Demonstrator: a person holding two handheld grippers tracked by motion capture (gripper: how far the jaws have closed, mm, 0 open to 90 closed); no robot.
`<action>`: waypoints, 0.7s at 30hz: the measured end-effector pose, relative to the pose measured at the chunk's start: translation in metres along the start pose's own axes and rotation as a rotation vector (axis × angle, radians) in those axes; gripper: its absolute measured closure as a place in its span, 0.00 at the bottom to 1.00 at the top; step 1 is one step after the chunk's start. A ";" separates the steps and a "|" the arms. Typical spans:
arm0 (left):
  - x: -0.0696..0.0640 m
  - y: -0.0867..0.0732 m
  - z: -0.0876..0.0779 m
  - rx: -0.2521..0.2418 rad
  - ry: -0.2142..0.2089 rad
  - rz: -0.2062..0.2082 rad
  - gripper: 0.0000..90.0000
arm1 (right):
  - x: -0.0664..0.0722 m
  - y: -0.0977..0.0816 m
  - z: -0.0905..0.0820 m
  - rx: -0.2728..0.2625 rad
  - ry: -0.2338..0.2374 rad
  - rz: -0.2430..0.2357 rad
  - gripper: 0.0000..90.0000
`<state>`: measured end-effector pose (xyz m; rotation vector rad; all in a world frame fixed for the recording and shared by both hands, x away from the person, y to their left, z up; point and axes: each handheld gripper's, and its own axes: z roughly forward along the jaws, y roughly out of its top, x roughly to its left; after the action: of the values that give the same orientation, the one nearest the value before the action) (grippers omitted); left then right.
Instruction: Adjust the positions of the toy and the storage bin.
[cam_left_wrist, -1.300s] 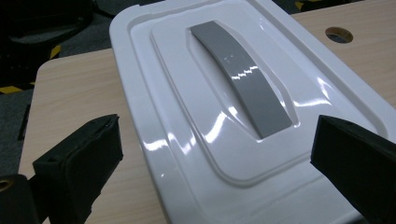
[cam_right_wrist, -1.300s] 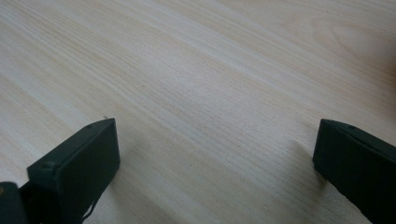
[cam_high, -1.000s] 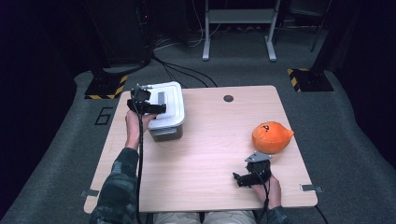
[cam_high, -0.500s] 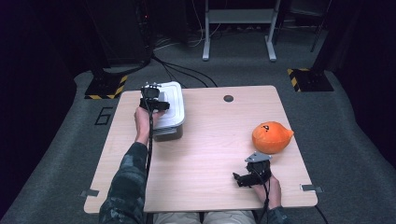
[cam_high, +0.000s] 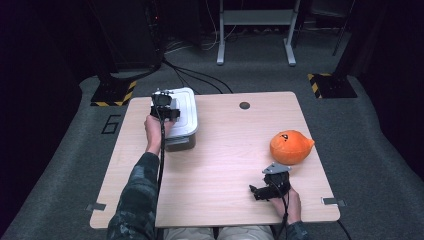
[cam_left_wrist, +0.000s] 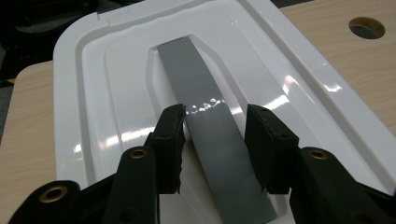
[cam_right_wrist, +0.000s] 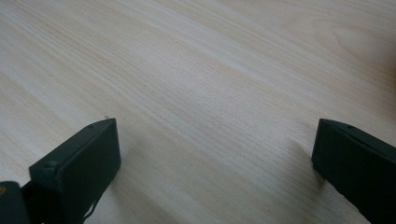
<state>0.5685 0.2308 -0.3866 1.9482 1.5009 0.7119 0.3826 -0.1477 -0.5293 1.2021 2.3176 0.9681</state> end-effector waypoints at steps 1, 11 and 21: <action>0.000 0.000 0.000 0.001 -0.003 0.004 0.65 | 0.000 0.000 0.000 0.000 0.000 0.000 0.01; -0.005 -0.001 -0.002 -0.002 -0.053 0.039 0.70 | 0.000 0.000 0.000 0.000 0.000 0.000 0.01; -0.012 -0.003 -0.004 -0.011 -0.085 0.073 0.74 | 0.000 0.000 0.000 -0.001 -0.001 -0.001 0.01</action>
<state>0.5602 0.2200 -0.3868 2.0082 1.3782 0.6588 0.3825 -0.1477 -0.5293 1.2008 2.3167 0.9677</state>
